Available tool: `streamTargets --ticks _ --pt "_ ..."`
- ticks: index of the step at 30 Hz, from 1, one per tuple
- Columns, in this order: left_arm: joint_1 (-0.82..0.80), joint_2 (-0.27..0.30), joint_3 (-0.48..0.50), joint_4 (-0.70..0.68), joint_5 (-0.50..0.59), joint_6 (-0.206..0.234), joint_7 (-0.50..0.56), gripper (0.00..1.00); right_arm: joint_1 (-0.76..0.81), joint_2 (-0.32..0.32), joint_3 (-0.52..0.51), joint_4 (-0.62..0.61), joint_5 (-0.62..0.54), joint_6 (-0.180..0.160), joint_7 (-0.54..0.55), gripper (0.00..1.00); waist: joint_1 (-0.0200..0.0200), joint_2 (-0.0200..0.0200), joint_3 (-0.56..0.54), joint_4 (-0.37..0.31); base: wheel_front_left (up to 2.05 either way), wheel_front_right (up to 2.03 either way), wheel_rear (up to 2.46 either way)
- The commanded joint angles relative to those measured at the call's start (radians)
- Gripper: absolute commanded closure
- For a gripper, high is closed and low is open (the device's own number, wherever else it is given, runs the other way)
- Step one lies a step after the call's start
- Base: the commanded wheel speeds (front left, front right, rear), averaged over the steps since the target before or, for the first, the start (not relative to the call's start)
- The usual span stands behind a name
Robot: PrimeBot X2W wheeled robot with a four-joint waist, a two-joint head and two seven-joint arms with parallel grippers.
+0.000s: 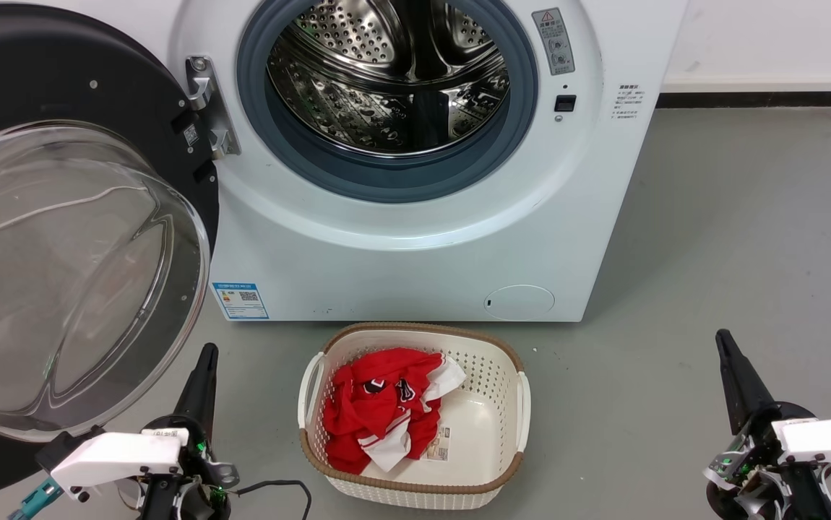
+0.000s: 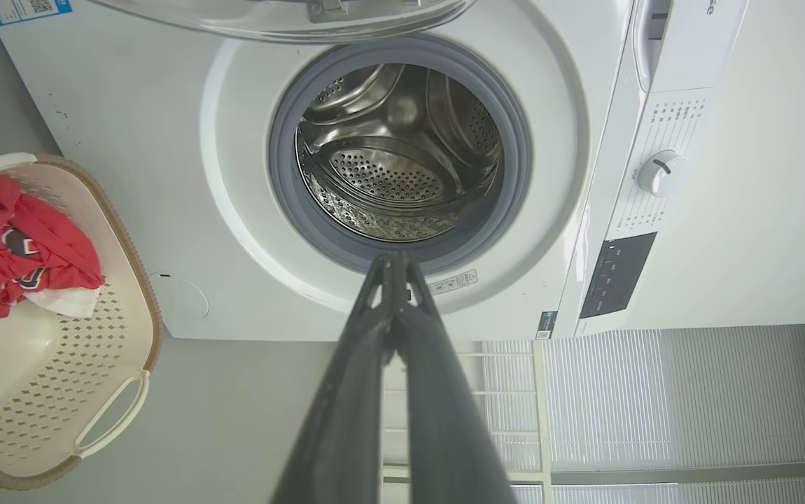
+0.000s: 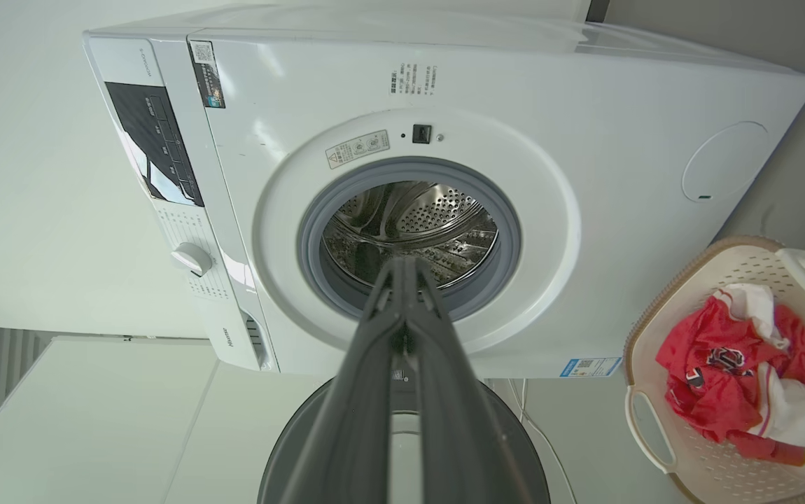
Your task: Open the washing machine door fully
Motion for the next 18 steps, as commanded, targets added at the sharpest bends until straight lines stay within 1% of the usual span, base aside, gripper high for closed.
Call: streamTargets --ticks 1,9,18 --pt "-0.009 -0.001 0.006 0.002 -0.022 -0.007 0.006 1.0 -0.021 0.001 -0.003 0.005 0.024 0.0 0.01 1.0 0.0 0.0 0.0 0.0 0.0 0.0 0.0" --pt "-0.013 -0.001 0.012 0.004 -0.071 -0.013 0.019 1.0 -0.025 0.003 -0.008 0.01 0.071 0.0 0.018 1.0 0.0 0.0 0.0 0.0 0.0 0.0 0.0" --pt "-0.012 -0.002 0.011 0.004 -0.068 -0.012 0.018 1.0 -0.025 0.006 -0.012 0.009 0.063 0.0 0.023 1.0 0.0 0.0 0.0 0.0 0.0 0.0 0.0"
